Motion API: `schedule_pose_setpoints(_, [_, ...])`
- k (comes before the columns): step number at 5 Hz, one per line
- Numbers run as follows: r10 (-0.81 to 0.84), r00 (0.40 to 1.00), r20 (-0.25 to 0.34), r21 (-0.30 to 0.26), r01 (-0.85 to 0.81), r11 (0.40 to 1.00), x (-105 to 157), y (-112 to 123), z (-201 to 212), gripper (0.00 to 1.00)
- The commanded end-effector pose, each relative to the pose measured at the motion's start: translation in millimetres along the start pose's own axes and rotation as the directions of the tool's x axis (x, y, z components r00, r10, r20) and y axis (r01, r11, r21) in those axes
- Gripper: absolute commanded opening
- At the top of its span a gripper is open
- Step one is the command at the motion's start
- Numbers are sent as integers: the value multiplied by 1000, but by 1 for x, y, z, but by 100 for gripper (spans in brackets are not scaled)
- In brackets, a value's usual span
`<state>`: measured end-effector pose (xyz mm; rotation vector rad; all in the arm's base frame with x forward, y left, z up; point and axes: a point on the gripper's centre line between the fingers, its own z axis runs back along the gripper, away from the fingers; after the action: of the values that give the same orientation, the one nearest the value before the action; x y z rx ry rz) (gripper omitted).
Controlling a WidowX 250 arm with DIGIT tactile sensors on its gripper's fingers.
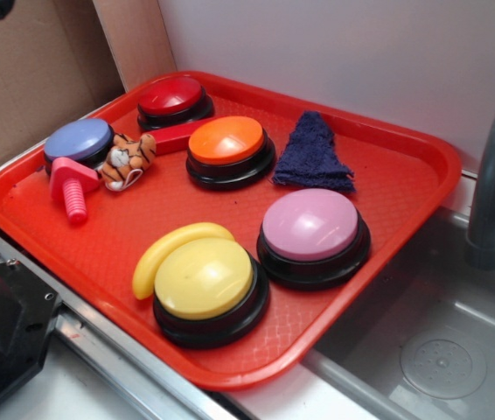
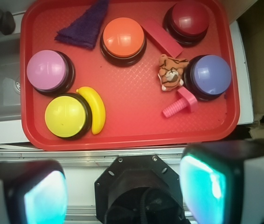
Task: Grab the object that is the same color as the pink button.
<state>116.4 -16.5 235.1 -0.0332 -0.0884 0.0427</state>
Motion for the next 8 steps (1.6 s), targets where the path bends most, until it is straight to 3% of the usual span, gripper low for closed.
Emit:
schedule_pose_setpoints(1, [0, 1000, 0, 0, 0, 1000, 0, 0, 0, 100])
schedule_pose_setpoints(2, [188, 981, 42, -16, -188, 982, 14, 11, -20, 100])
schedule_pose_setpoints(3, [322, 946, 40, 0, -322, 947, 22, 20, -42, 100])
schedule_pose_setpoints(5, [557, 828, 61, 70, -560, 825, 35, 50, -98, 100])
schedule_pose_setpoints(6, [616, 779, 117, 111, -627, 771, 33, 64, -119, 100])
schedule_pose_setpoints(7, [701, 694, 162, 121, -719, 684, 28, 78, -136, 100])
schedule_pose_setpoints(8, [733, 655, 184, 136, -756, 641, 30, 89, -153, 100])
